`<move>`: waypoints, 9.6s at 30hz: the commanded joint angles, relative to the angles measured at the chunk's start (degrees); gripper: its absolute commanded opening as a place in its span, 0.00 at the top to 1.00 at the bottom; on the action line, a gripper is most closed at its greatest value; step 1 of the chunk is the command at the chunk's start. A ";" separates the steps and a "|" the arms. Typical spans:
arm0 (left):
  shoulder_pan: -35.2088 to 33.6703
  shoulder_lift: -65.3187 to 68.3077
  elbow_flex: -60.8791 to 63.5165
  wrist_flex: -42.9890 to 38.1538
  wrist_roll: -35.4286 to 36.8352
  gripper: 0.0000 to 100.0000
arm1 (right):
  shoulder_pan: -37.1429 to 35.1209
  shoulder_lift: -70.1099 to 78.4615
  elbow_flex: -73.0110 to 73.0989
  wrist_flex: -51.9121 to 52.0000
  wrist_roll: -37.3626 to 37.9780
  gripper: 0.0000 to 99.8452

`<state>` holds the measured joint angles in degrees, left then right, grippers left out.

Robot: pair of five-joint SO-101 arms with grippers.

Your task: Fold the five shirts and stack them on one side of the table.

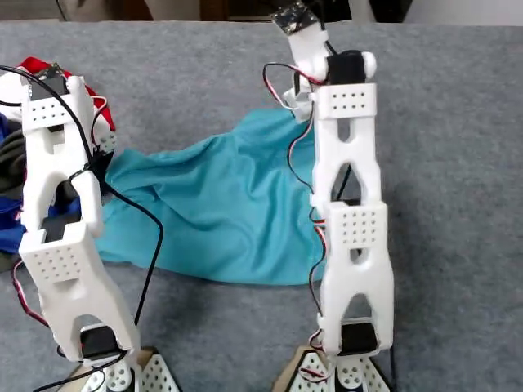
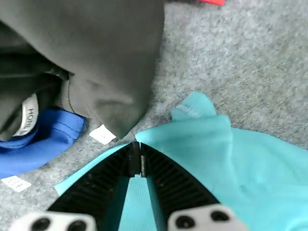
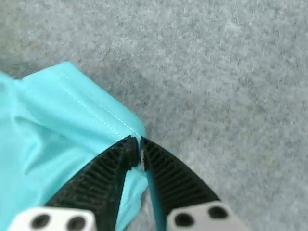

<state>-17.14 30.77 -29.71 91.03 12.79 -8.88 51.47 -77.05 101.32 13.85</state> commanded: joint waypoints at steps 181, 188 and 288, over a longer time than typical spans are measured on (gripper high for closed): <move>12.92 -40.04 54.77 -8.18 -24.44 0.98 | 18.77 -80.48 113.01 -38.77 25.32 0.80; 9.32 -39.25 51.78 -8.18 -24.44 0.98 | 18.86 -73.45 102.02 -34.37 20.22 0.80; 8.79 -39.16 52.31 -8.18 -24.44 0.98 | 14.73 -31.87 86.02 -22.33 7.56 0.86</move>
<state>-7.74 -8.09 24.88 83.03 -11.21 5.80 19.74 9.01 79.52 21.49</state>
